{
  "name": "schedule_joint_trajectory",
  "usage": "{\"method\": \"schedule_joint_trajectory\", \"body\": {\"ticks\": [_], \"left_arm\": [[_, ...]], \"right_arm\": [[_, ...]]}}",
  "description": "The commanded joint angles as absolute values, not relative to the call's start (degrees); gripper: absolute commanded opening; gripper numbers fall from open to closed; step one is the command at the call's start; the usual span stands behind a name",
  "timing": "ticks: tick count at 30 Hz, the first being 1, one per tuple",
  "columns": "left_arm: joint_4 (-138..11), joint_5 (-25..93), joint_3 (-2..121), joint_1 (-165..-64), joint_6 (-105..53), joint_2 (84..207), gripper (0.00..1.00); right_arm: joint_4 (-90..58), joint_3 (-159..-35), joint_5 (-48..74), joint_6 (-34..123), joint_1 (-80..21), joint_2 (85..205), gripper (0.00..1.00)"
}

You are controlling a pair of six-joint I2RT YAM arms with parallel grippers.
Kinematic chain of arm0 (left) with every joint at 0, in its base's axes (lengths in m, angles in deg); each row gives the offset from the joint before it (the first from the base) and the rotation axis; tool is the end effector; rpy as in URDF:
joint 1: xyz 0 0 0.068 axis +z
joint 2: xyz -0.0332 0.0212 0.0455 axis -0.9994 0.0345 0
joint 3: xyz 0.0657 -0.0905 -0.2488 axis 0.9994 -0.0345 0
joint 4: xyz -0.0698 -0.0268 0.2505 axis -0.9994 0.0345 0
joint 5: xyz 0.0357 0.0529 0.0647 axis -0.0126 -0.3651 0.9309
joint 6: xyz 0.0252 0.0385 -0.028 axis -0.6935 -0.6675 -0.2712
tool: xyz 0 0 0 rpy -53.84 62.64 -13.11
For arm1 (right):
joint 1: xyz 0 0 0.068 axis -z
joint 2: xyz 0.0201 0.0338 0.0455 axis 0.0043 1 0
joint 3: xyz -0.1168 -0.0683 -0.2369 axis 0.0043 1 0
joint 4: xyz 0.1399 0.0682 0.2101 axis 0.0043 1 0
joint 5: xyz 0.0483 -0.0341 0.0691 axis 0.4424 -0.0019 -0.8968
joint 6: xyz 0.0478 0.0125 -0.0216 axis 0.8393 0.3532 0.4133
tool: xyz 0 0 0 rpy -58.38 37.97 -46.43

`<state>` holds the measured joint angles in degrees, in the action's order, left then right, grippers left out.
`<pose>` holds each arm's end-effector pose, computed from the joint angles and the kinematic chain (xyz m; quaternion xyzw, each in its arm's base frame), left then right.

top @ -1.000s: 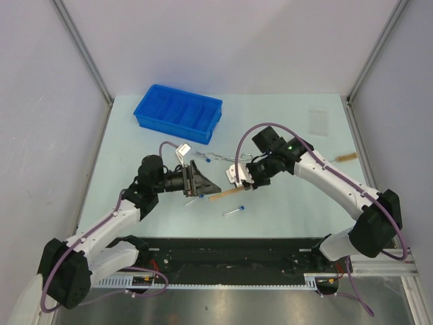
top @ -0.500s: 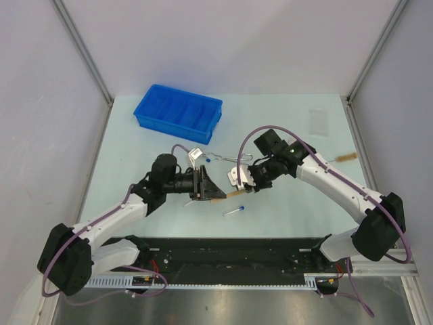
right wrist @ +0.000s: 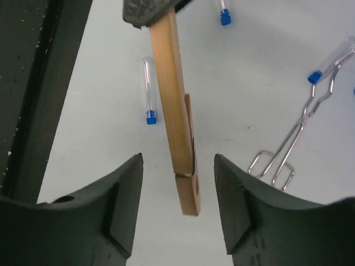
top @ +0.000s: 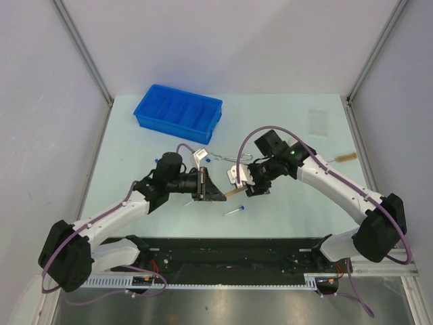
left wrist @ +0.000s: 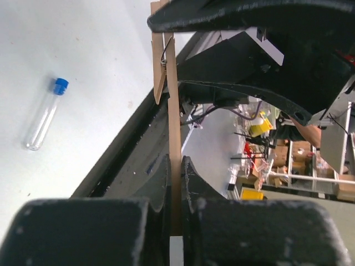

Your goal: Organize the chemistry lab equipment

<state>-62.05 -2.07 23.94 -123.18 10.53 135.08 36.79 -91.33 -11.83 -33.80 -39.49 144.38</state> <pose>0.1813 -0.1579 0.2426 0.1050 0.8097 -0.5587 0.1457 0.2007 0.1888 0.2956 -0.8044 0.4791 0.2031 0.2865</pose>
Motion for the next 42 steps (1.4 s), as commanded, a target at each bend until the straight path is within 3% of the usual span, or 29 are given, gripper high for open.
{"method": "schedule_joint_trajectory", "body": {"ticks": [1, 3, 8, 13, 20, 28, 42], "left_arm": [[-59.4, 3.2, 25.6, -120.8, 7.0, 130.9, 0.0], [-57.9, 4.6, 25.1, -117.3, 6.2, 129.5, 0.0], [-53.4, 9.6, 26.8, -106.0, 0.6, 129.1, 0.0], [-56.0, 12.1, 32.2, -96.9, -6.5, 133.5, 0.0], [-64.9, 10.1, 42.3, -85.8, -10.4, 148.6, 0.0], [-56.6, 11.4, 64.0, -80.6, -10.4, 169.9, 0.0], [-38.5, 21.0, 99.0, -80.3, -12.2, 194.2, 0.01]], "right_arm": [[32.1, -91.2, -16.3, -25.5, -36.1, 140.5, 0.72], [30.6, -91.2, -21.6, -22.0, -31.5, 139.2, 0.99], [27.9, -90.2, -34.3, -14.6, -21.3, 134.8, 1.0], [17.0, -80.9, -38.2, 0.2, -9.9, 130.0, 1.0], [6.1, -68.7, -45.7, 6.8, 1.1, 123.2, 1.0], [10.8, -68.0, -46.2, 0.3, 5.4, 123.5, 1.0], [13.2, -68.5, -44.4, -3.3, 4.3, 123.9, 1.0]]}}
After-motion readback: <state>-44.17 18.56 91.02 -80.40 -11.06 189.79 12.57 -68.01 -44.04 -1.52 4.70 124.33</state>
